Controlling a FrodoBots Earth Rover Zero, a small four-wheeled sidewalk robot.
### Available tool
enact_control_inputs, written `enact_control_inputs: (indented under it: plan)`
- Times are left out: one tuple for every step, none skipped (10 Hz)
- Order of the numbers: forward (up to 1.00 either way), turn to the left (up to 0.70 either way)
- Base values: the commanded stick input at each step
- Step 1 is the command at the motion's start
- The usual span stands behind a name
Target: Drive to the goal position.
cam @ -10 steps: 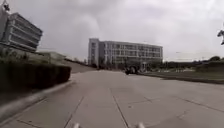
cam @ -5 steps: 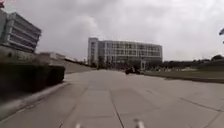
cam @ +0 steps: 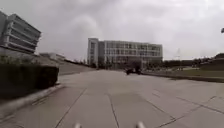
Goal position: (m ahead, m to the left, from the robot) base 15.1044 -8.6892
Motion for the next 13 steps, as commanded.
enact_control_inputs:
  plan:
    - [0.85, 0.00]
    - [0.85, 0.00]
    - [0.85, 0.00]
    - [0.85, 0.00]
    - [0.85, 0.00]
    - [0.85, 0.00]
    - [0.85, 0.00]
    - [0.85, 0.00]
    - [0.85, 0.00]
    - [0.85, 0.00]
    - [0.85, 0.00]
    - [0.85, 0.00]
    - [0.85, 0.00]
